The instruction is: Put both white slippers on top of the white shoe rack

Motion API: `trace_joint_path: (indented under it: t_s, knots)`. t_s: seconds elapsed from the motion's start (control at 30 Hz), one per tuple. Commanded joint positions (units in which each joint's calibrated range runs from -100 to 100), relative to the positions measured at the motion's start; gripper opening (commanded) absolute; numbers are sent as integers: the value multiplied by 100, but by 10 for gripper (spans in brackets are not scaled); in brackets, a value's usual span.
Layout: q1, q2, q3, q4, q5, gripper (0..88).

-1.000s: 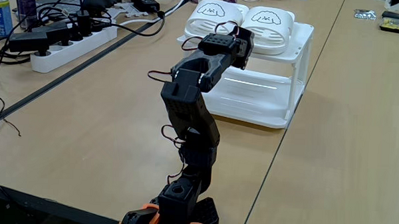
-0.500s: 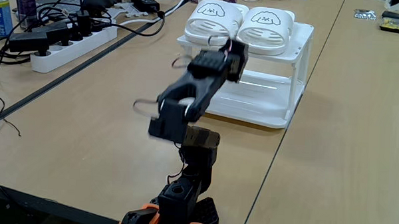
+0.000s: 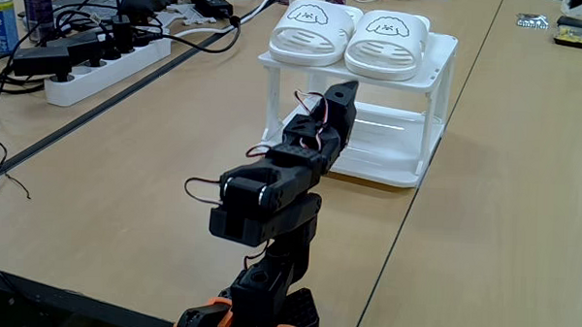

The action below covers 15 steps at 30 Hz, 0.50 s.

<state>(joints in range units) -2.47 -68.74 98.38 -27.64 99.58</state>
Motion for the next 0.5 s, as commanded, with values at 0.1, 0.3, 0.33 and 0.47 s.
trace_joint_path:
  t_s: [0.1, 0.3, 0.33, 0.47]
  knots:
    - [33, -1384, 162, -2085, 42, 8]
    - [-16, -3075, 108, -2154, 42, 8]
    - [-24, -3126, 117, -2258, 42, 8]
    - [-16, -3008, 117, -3336, 42, 8]
